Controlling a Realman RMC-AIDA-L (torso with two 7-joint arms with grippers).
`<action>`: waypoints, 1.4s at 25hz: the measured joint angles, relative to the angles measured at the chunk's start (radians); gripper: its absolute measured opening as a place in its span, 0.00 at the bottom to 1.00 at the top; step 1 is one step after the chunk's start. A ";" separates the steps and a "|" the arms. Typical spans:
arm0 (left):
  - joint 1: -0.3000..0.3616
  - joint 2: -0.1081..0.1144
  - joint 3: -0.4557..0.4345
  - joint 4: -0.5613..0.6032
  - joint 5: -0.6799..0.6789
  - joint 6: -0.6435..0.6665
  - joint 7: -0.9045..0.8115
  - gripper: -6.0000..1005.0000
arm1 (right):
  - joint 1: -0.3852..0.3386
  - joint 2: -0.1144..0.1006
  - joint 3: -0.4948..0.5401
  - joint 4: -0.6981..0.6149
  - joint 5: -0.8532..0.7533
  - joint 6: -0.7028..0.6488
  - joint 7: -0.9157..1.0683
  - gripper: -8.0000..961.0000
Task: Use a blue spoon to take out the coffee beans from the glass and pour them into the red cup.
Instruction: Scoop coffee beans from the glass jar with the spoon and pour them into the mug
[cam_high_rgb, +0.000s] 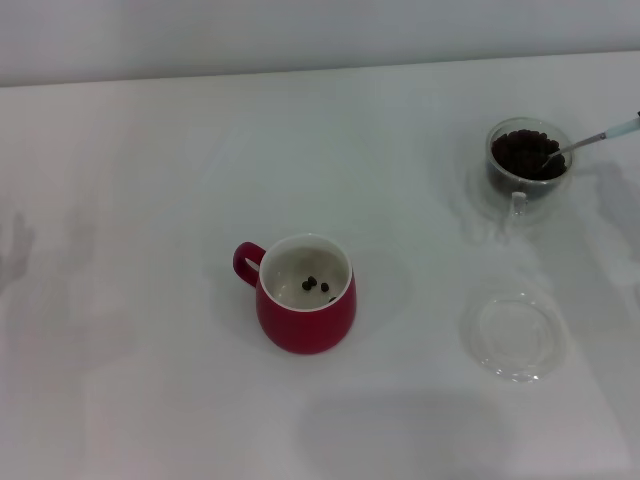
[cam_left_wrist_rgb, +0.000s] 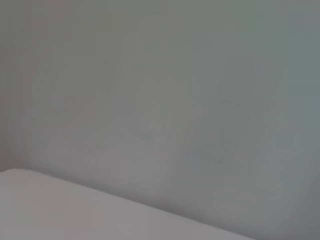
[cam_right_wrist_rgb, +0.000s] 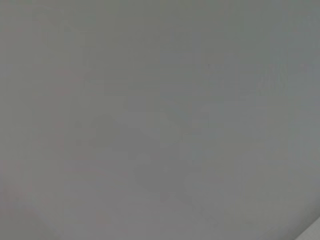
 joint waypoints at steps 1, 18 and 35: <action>0.000 0.001 0.000 0.000 0.000 -0.002 0.000 0.87 | 0.000 0.000 0.000 0.000 0.000 0.000 0.009 0.16; -0.003 0.001 0.000 0.012 -0.002 -0.010 -0.002 0.87 | -0.004 -0.003 0.000 -0.010 0.002 -0.006 0.114 0.16; 0.002 0.001 0.000 0.011 -0.003 -0.011 -0.005 0.87 | -0.017 -0.006 -0.006 -0.022 0.007 -0.048 0.197 0.16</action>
